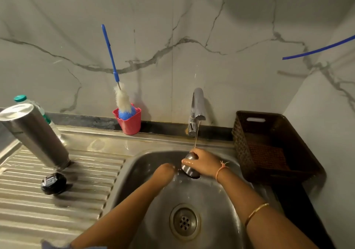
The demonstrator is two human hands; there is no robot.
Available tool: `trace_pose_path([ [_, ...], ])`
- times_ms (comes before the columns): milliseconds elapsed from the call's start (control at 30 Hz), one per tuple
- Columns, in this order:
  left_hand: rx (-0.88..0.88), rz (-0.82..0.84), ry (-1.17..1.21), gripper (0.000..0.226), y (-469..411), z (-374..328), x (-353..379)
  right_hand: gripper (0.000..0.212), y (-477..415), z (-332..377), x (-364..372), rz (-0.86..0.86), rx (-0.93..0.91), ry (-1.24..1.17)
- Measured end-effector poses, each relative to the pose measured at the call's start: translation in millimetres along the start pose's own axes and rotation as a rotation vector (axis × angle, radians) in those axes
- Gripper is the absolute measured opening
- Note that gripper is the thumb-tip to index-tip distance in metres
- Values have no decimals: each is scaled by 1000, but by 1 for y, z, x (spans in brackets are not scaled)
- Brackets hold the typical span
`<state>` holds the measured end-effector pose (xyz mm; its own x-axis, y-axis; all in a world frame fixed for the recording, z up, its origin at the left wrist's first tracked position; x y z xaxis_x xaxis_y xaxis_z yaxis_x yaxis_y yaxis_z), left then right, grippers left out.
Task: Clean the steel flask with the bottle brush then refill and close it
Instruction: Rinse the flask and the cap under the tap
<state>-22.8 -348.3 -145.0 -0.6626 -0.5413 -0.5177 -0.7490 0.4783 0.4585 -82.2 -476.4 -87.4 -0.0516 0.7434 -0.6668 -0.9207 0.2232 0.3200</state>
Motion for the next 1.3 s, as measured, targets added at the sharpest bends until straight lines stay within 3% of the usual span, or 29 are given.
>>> trace_pose_path([
  [67,89,41,-247,30,14,13,-1,27,14,7,6,152,-5,-333],
  [133,116,41,-246,19,27,26,-1,22,28,8,18,256,26,-638],
  [167,122,28,-246,16,34,29,-2,20,34,4,26,253,65,-662],
  [200,109,26,-247,15,39,36,-1,21,38,-4,34,216,100,-535],
  [267,72,50,-230,37,47,46,2,27,39,-23,52,117,160,51],
  [300,73,61,-250,48,53,47,2,30,43,-23,57,89,158,133],
  [400,130,45,-353,55,66,47,-5,22,54,-6,57,151,133,-405],
  [533,182,-46,-352,50,78,51,-17,16,61,12,46,148,51,-774],
  [567,192,-58,-346,48,80,52,-18,17,62,9,47,121,85,-712],
  [633,211,-60,-353,47,82,55,-21,27,62,-4,49,23,151,-157],
  [667,223,-64,-361,46,83,53,-24,31,60,-12,49,-58,186,2],
  [867,297,-85,-391,43,71,26,-43,37,53,2,15,-352,207,-159],
  [1033,265,-110,-460,39,53,2,-48,44,42,19,-15,-441,184,-48],
  [1100,254,-131,-463,42,44,-6,-52,46,37,23,-18,-410,197,-244],
  [1233,191,-136,-187,42,21,-29,-58,33,30,26,-9,-241,276,-1288],
  [1300,163,-142,-91,37,9,-40,-57,35,25,27,-6,-152,241,-1565],
])
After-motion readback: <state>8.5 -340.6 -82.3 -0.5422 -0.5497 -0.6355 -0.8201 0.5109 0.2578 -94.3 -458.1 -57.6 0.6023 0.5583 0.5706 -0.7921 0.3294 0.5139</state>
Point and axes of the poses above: each hand's wrist, its own y-axis away from the middle knuckle, its own x-axis out of the palm, z = x × y, the point moved 5 cm from there along -y, towards the middle knuckle, and after that the axes turned 3 degrees about z, right-handed, at the moved point
